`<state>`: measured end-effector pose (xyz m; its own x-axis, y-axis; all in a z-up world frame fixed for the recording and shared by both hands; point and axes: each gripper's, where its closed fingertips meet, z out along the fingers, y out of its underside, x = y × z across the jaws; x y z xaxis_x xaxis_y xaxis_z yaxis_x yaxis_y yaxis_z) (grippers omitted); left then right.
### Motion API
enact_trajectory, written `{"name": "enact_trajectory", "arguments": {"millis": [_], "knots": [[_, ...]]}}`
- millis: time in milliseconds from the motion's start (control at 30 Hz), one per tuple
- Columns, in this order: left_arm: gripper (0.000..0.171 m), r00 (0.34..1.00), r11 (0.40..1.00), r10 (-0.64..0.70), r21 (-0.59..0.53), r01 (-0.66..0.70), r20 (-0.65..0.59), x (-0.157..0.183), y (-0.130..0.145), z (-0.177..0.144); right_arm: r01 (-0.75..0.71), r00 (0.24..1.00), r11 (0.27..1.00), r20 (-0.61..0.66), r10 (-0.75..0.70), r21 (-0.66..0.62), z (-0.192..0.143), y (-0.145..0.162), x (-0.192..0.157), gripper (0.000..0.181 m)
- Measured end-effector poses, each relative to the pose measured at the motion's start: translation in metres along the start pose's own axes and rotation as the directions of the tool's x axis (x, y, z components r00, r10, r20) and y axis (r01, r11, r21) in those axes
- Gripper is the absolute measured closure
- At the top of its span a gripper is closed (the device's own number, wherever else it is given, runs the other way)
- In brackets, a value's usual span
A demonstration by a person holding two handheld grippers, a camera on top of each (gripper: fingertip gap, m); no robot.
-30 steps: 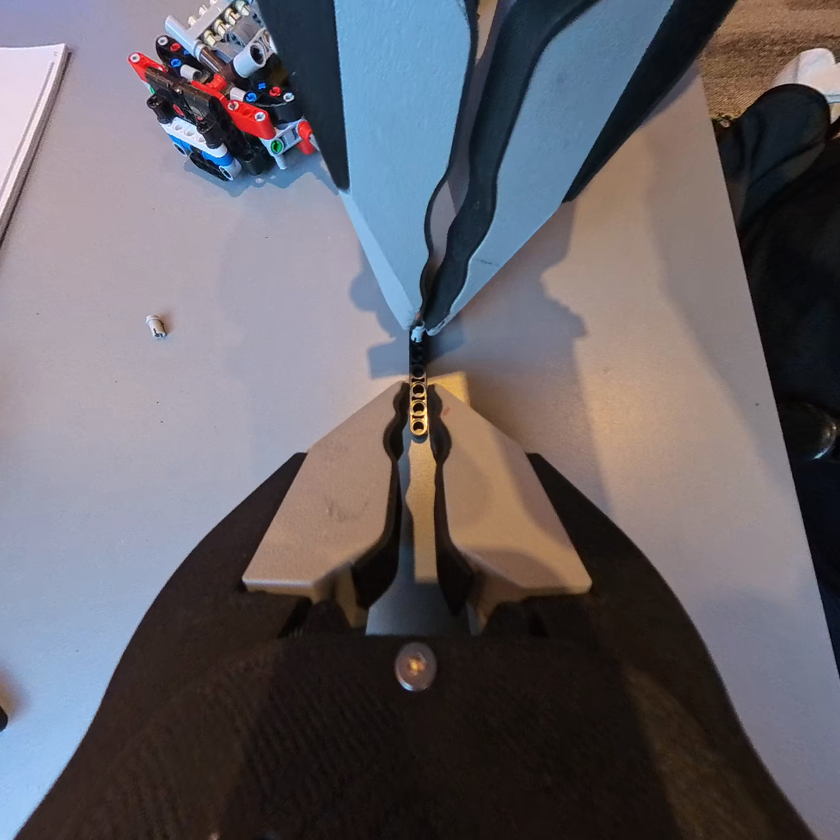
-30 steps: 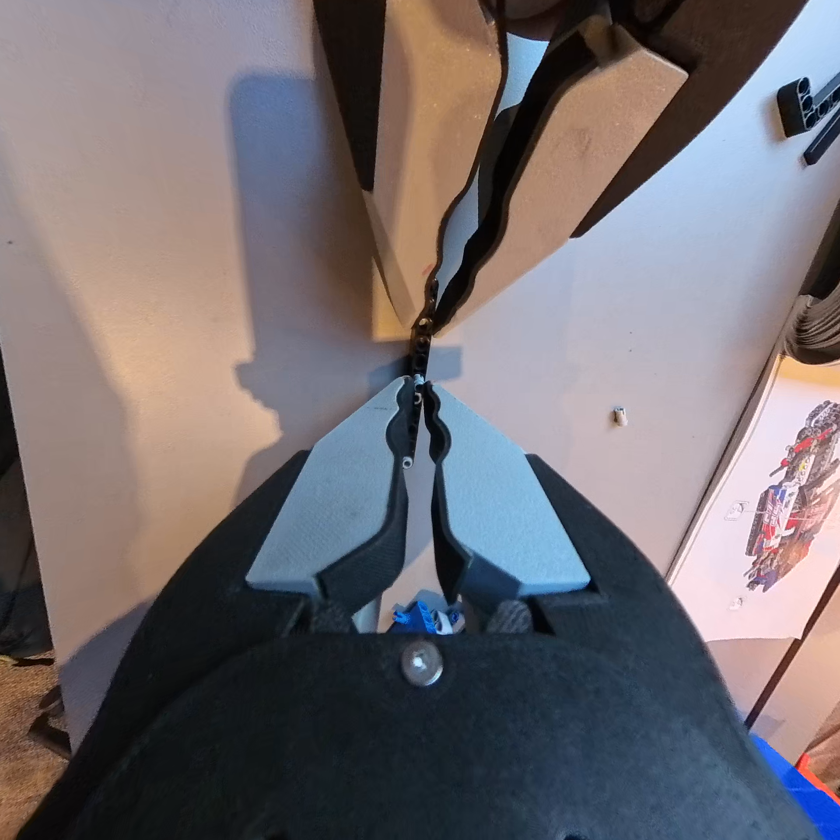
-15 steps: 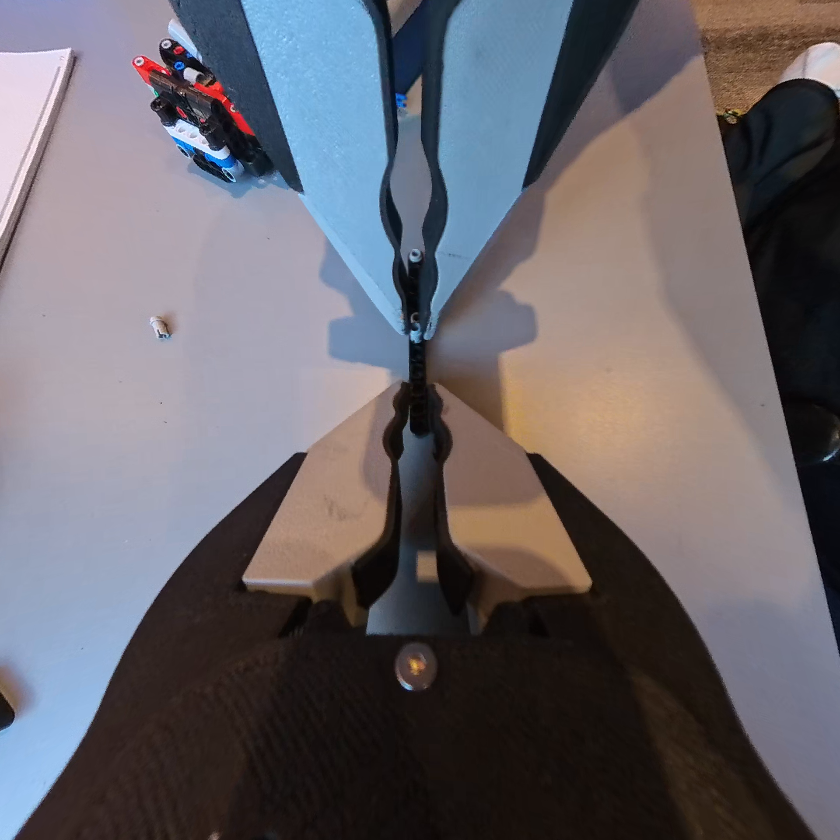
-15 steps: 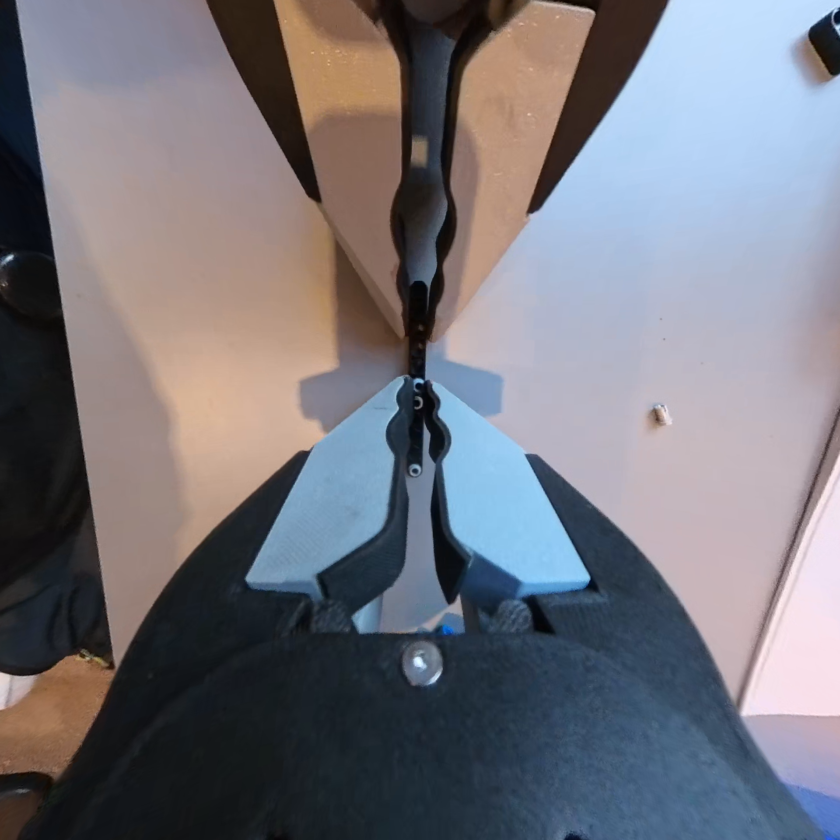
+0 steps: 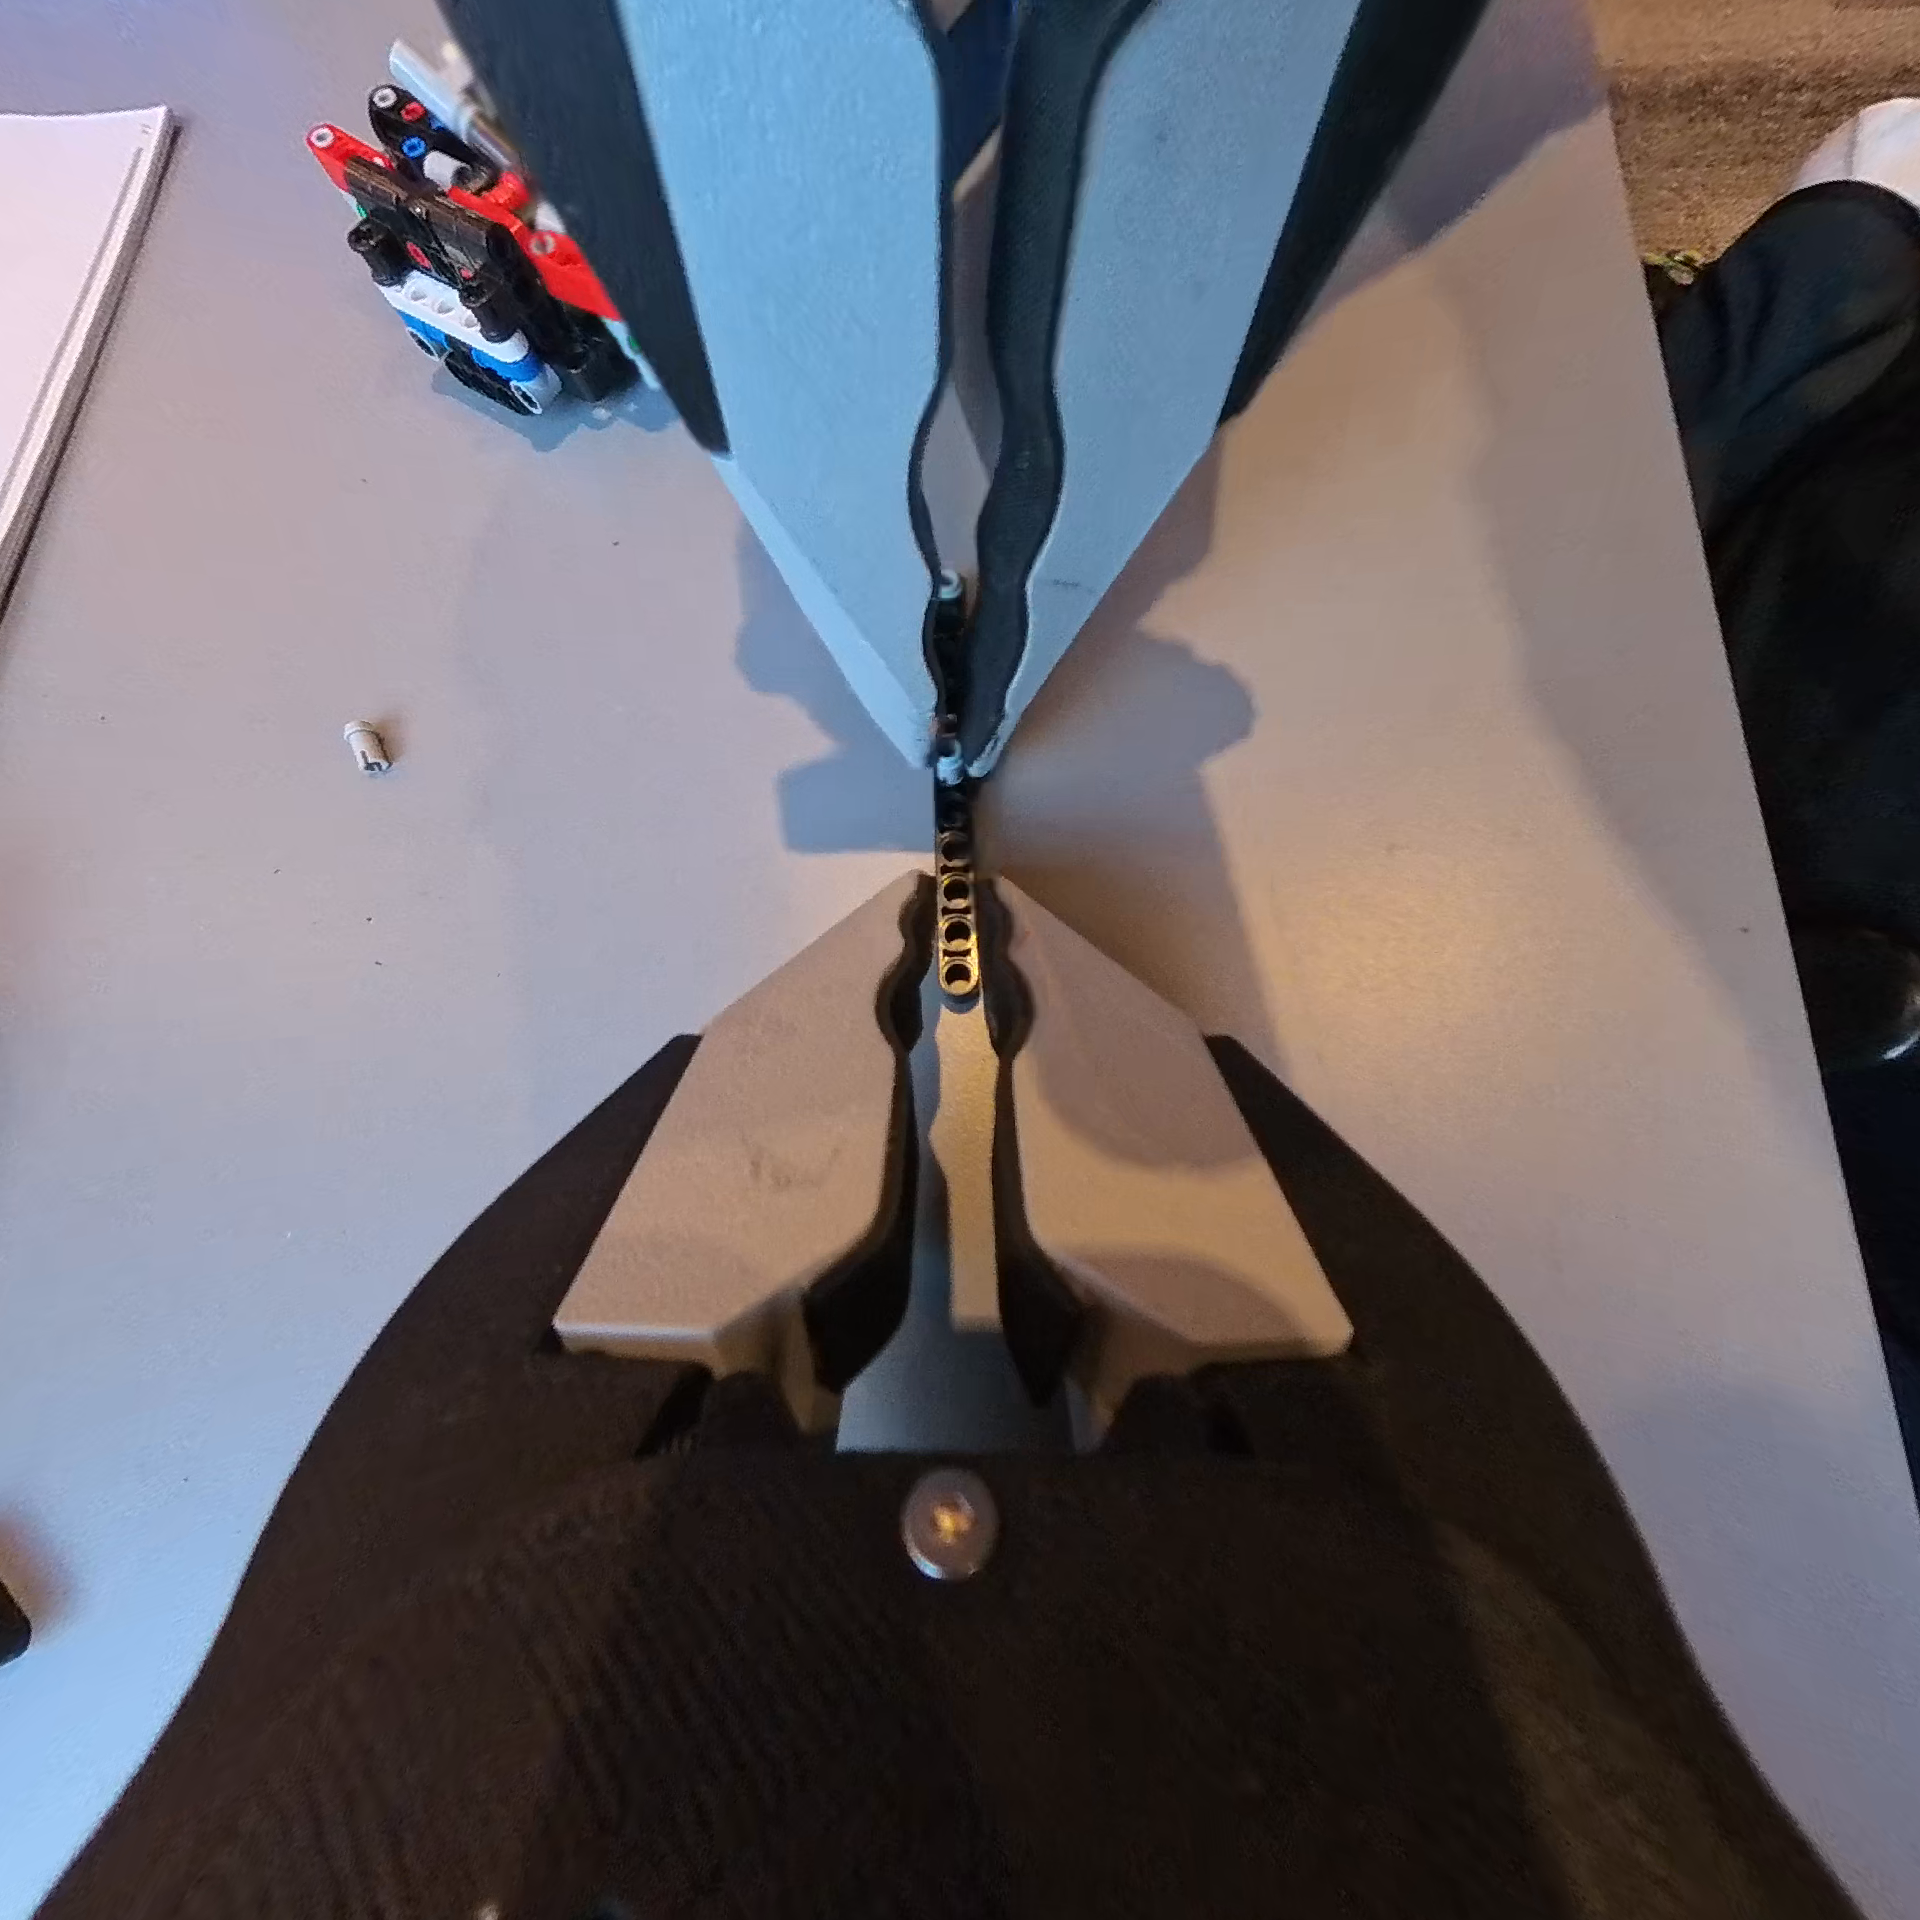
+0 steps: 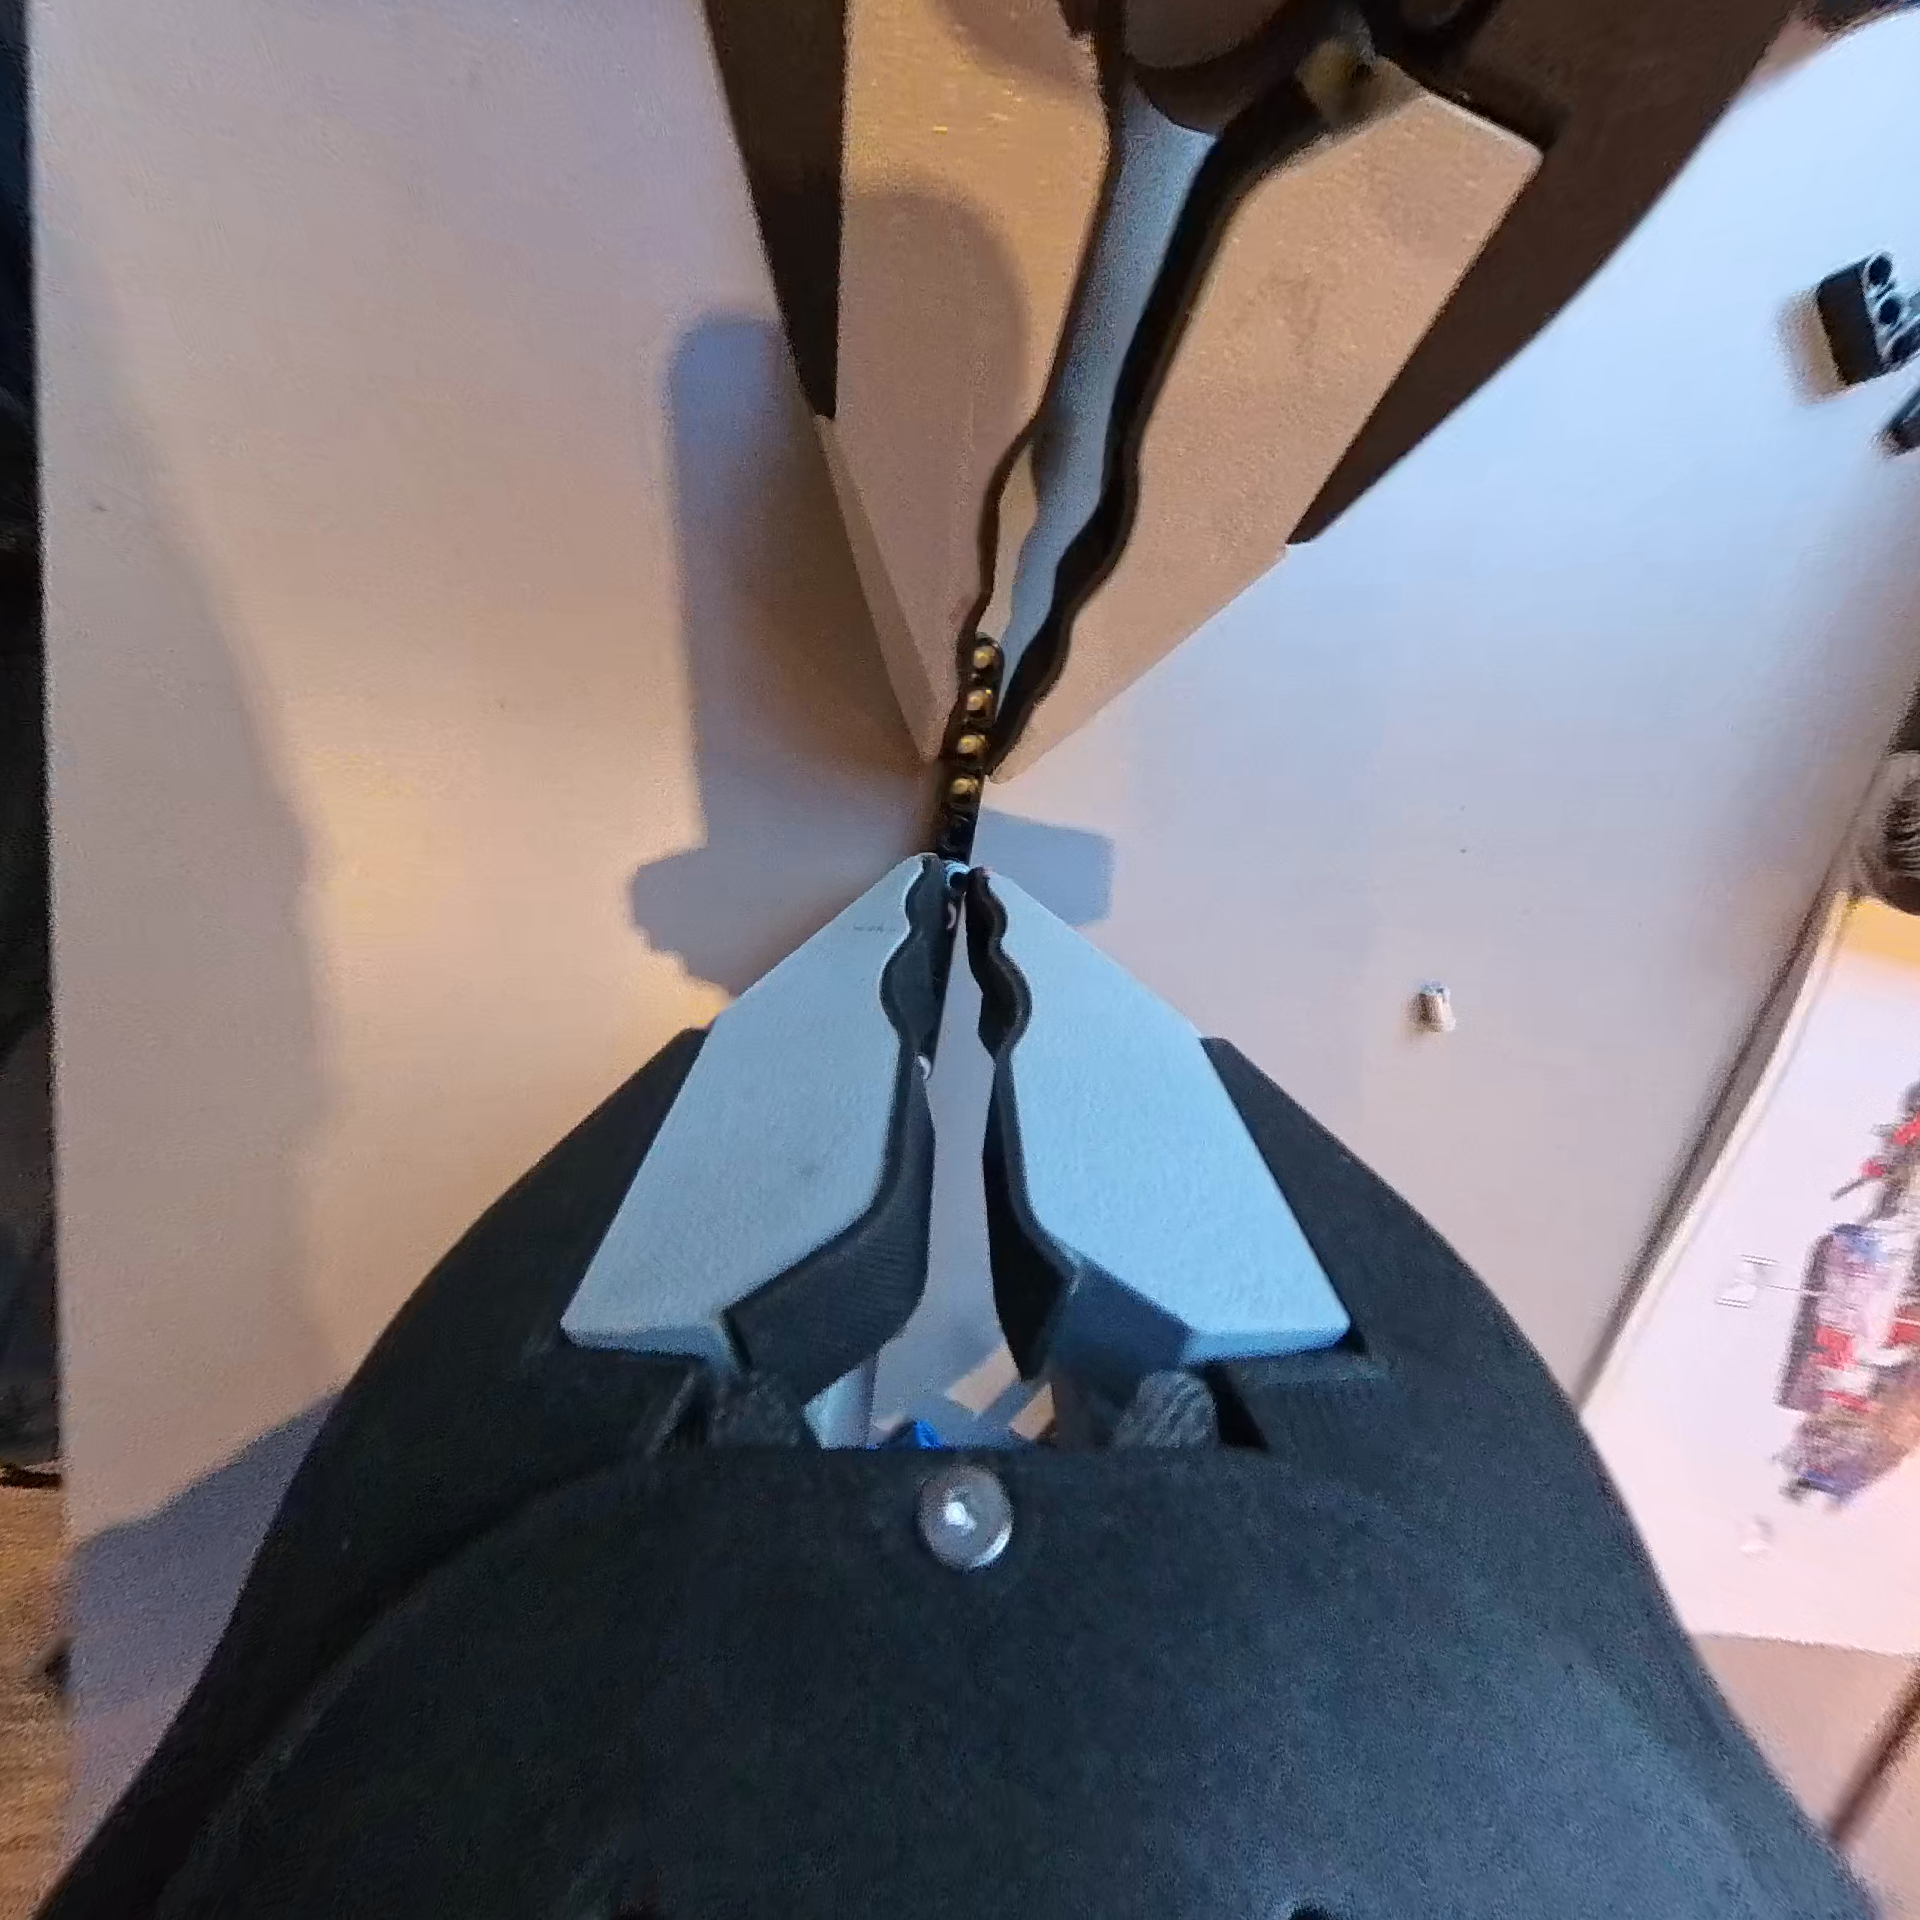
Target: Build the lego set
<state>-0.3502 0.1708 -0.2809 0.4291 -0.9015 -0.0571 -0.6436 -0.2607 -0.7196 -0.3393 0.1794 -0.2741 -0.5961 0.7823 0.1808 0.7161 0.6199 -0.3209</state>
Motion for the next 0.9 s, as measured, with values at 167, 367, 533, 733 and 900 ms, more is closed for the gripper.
{"name": "enact_trajectory", "arguments": {"millis": [167,367,533,733,900], "knots": [[0.166,1.0,1.0,-0.003,0.0,0.003,-0.002,0.0,0.0,0.0,-0.151,0.985,0.989,0.084,0.149,0.01,0.0,0.003,-0.001,0.179],[0.167,1.0,1.0,-0.014,-0.001,0.014,0.0,-0.001,0.001,-0.001,-0.124,0.992,0.992,0.026,0.123,0.004,0.001,0.005,0.0,0.179],[0.167,1.0,1.0,-0.023,0.0,0.023,0.003,-0.003,0.001,0.0,-0.125,0.992,0.992,-0.003,0.125,-0.012,0.0,0.005,0.002,0.179],[0.167,1.0,1.0,-0.019,0.0,0.019,0.013,-0.003,0.001,0.0,-0.195,0.98,0.974,-0.024,0.199,0.113,-0.006,0.0,0.006,0.18],[0.166,0.999,0.998,-0.044,0.045,0.045,-0.006,-0.003,-0.005,-0.005,-0.162,0.977,0.966,-0.108,0.186,0.202,-0.011,-0.006,0.004,0.18]]}}
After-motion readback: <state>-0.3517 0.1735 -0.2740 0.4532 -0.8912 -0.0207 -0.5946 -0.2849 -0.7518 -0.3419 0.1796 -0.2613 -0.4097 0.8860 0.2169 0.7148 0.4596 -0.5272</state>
